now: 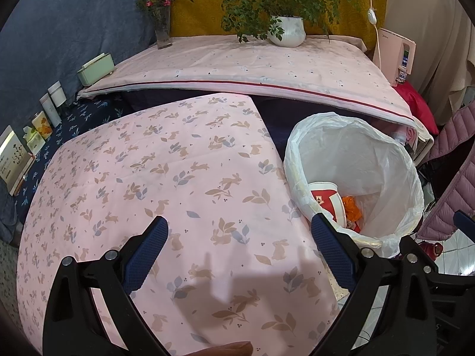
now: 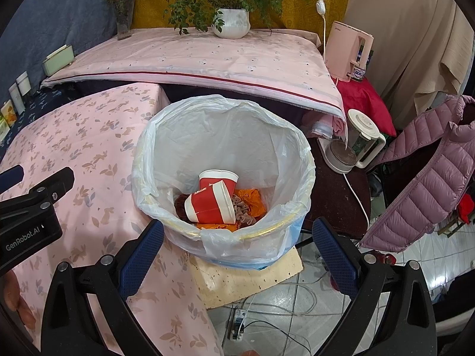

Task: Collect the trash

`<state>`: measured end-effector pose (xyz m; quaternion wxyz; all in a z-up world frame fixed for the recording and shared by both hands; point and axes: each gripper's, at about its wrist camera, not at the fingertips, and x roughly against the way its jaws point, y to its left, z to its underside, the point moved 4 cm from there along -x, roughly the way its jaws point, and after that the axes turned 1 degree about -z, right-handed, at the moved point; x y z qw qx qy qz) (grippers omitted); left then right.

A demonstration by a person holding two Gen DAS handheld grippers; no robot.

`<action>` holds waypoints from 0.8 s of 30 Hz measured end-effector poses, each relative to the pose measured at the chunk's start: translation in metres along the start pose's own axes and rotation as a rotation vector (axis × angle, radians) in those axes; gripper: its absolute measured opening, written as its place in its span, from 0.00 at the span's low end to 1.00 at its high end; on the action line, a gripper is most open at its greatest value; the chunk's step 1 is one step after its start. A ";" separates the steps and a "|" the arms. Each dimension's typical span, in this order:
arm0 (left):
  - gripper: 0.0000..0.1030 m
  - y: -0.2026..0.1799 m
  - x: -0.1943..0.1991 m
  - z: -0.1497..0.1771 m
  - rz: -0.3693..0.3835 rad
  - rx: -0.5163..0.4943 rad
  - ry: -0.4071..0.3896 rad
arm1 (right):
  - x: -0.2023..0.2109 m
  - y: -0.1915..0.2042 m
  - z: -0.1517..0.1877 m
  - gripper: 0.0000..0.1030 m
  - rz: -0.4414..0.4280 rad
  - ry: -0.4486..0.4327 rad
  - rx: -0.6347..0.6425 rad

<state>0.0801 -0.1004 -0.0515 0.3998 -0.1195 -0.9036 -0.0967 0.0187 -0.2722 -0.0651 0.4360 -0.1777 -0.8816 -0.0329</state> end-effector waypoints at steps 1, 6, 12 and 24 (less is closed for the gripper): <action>0.90 0.000 0.000 0.000 0.000 0.001 0.000 | 0.000 0.000 0.000 0.94 0.000 0.001 0.001; 0.90 0.000 0.000 0.000 0.000 -0.002 0.000 | 0.000 -0.001 0.001 0.94 0.001 0.001 0.000; 0.90 -0.001 0.000 0.000 -0.001 -0.004 -0.003 | -0.001 -0.001 0.001 0.94 0.000 0.002 0.001; 0.90 -0.005 0.000 0.000 0.014 -0.029 -0.007 | -0.001 -0.002 0.003 0.94 -0.001 0.003 0.000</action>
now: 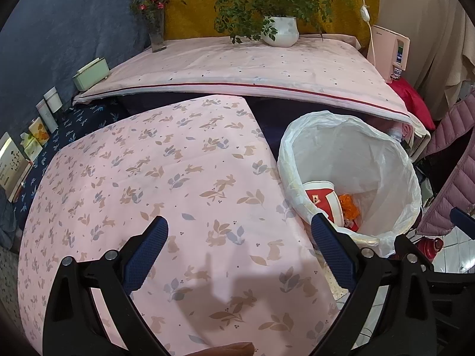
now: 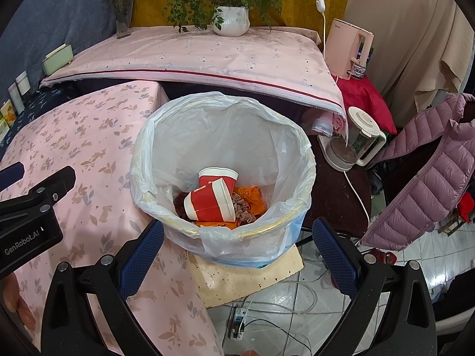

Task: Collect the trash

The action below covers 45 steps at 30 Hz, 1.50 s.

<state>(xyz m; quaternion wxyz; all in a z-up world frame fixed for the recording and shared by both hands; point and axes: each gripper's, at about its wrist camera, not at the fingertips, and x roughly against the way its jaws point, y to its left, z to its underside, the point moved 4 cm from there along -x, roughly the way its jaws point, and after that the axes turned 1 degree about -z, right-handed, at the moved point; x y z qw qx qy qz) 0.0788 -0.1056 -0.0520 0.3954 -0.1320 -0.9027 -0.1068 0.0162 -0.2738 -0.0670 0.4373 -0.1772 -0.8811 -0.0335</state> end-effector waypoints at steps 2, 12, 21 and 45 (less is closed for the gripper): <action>0.90 -0.001 0.000 0.000 -0.001 -0.004 -0.002 | 0.000 0.000 0.000 0.94 0.000 0.001 0.000; 0.90 -0.002 0.001 0.001 -0.001 -0.010 -0.004 | -0.002 -0.002 0.004 0.94 0.003 0.003 0.000; 0.90 -0.003 0.001 0.002 -0.003 -0.012 -0.007 | -0.004 -0.002 0.007 0.94 0.002 0.007 0.002; 0.90 -0.001 -0.003 0.009 0.011 -0.008 0.015 | -0.003 -0.003 0.007 0.94 0.006 0.012 -0.002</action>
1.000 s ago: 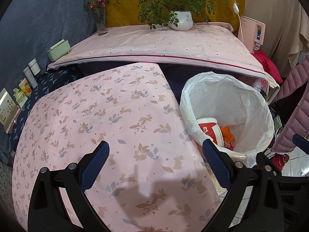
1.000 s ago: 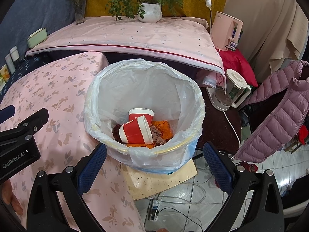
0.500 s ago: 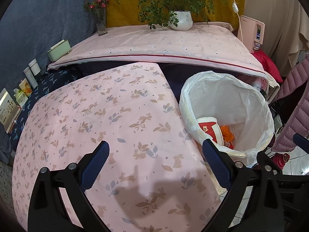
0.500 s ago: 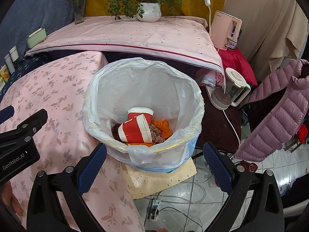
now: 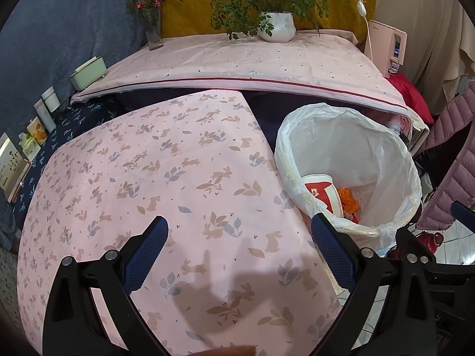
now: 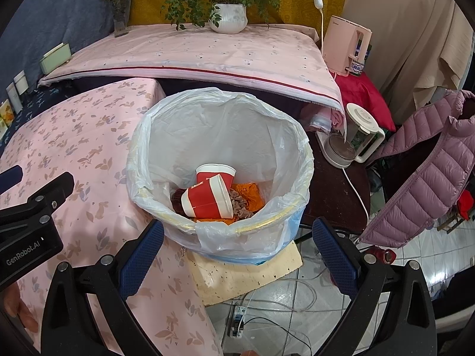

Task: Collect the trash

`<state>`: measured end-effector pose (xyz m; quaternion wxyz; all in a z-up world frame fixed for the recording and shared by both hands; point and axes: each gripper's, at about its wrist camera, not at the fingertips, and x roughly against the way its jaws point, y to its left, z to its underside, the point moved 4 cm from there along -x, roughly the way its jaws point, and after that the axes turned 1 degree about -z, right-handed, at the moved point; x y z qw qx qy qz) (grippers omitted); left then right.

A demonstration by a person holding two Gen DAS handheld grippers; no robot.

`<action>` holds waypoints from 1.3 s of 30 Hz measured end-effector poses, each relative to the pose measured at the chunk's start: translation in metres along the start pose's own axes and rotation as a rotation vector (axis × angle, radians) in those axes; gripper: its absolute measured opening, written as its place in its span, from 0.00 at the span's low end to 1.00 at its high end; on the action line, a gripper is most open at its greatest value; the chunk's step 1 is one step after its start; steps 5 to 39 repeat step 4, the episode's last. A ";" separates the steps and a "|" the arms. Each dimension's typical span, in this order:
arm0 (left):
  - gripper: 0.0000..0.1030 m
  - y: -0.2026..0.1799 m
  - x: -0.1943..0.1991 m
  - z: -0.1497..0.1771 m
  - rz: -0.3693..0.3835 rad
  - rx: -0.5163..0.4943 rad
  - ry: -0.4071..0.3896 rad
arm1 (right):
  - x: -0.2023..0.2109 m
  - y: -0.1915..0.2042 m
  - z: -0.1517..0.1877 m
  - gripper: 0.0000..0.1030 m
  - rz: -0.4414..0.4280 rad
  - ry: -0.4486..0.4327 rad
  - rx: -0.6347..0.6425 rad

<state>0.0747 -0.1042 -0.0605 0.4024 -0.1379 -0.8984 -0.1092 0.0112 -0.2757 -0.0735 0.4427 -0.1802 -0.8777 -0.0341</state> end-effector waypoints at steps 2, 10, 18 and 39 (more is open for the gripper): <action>0.90 0.002 -0.001 0.001 0.005 0.001 0.002 | 0.000 0.000 0.000 0.94 0.001 0.000 0.000; 0.90 0.002 -0.001 0.002 0.002 -0.002 -0.002 | 0.000 0.000 0.000 0.94 0.000 0.001 -0.001; 0.90 0.002 -0.001 0.002 0.002 -0.002 -0.002 | 0.000 0.000 0.000 0.94 0.000 0.001 -0.001; 0.90 0.002 -0.001 0.002 0.002 -0.002 -0.002 | 0.000 0.000 0.000 0.94 0.000 0.001 -0.001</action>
